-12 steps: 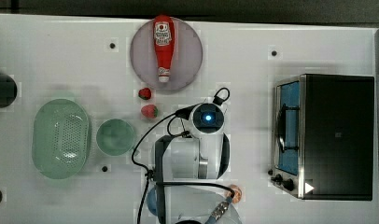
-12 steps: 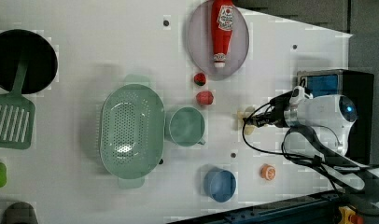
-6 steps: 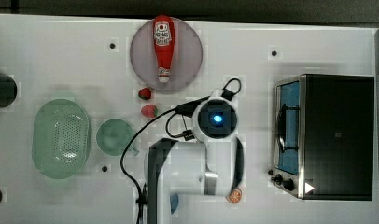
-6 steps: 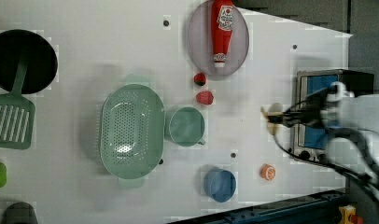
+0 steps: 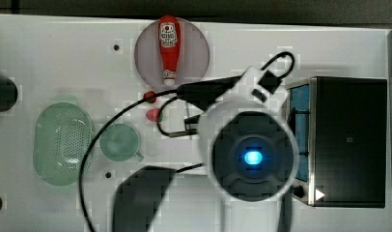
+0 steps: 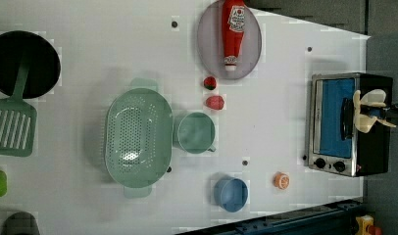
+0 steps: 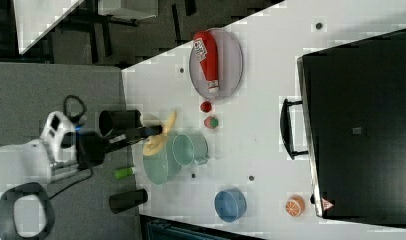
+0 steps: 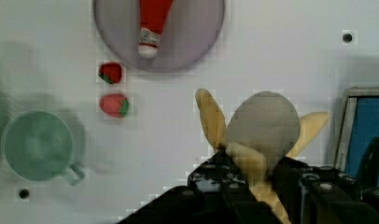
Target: Pick Banana and place it in mug.
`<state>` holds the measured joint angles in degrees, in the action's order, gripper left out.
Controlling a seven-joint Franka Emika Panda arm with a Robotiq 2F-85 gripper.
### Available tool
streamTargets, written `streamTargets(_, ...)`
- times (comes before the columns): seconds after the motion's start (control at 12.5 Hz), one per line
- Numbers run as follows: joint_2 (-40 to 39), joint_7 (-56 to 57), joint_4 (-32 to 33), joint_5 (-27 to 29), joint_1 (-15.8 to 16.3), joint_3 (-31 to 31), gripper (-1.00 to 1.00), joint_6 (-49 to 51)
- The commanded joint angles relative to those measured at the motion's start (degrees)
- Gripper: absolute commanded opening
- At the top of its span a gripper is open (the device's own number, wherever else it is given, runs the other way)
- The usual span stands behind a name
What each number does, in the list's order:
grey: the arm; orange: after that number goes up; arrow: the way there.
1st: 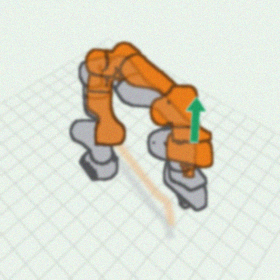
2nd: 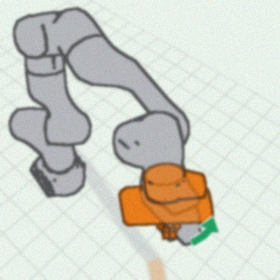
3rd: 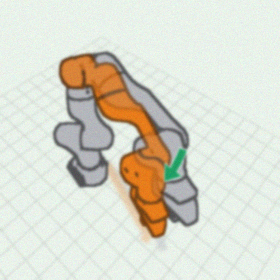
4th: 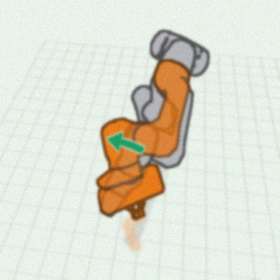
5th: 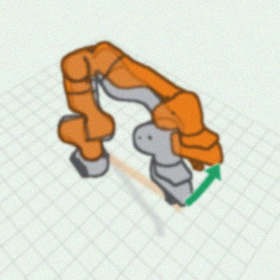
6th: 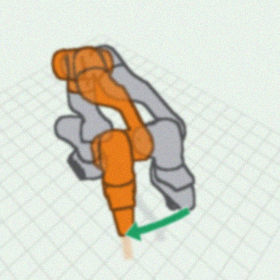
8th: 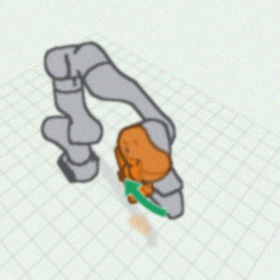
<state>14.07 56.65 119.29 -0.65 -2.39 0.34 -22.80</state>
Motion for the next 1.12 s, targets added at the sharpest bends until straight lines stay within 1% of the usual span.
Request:
streamTargets(0.08, -2.2, -15.4, 3.3, -0.9, 3.3, -7.7, -0.57, 3.5)
streamTargets(0.32, -3.0, -28.4, 3.5, -0.4, 3.8, -14.5, -0.57, 3.3)
streamTargets(0.48, -4.2, -37.8, 3.8, 1.9, 4.0, -18.5, -0.56, 3.2)
streamTargets(0.64, -5.9, -46.3, 4.8, 4.0, 4.1, -22.1, -0.56, 0.7)
streamTargets(0.88, -9.1, -53.2, 9.0, 4.0, 4.1, -25.3, -0.57, -10.6)
streamTargets(1.04, -12.0, -54.7, 11.1, 4.0, 4.1, -25.6, -0.57, -15.1)
streamTargets(1.12, -15.0, -54.8, 11.8, 4.0, 4.1, -25.4, -0.57, -16.9)
